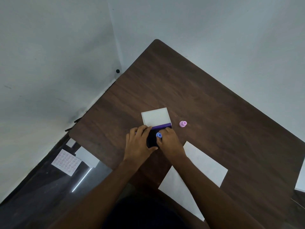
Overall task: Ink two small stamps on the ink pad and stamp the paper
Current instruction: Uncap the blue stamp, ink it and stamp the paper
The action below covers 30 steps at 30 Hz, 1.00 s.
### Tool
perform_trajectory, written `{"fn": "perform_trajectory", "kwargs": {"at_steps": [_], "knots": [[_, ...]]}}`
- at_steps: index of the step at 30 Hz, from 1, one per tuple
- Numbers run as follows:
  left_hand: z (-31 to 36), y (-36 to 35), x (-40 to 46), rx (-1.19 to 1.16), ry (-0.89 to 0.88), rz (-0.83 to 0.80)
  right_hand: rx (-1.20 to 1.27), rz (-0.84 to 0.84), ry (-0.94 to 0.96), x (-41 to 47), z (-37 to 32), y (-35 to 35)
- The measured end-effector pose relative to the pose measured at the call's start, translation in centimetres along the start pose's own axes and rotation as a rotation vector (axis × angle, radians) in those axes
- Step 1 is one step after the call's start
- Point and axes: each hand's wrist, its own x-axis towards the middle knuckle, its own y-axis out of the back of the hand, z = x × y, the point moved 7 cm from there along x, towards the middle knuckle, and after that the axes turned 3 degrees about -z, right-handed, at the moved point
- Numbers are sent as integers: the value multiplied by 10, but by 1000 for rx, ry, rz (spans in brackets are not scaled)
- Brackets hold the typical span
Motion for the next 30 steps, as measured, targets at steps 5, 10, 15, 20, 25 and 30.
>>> {"fn": "perform_trajectory", "kwargs": {"at_steps": [5,10,15,20,25,30], "knots": [[-2,-1,0,-8,2,5,22,49,-32,1,2,1],[-3,-2,1,-11,10,-1,-24,59,-10,0,-1,-1],[-3,-2,0,-13,6,-6,-86,50,34,0,-5,-2],[-3,-1,0,-15,-1,-7,-153,54,86,1,-8,-2],[-3,0,0,-15,-4,2,-170,60,81,0,-8,-3],[-4,-1,1,-11,-5,8,-138,59,51,1,-7,-4]]}}
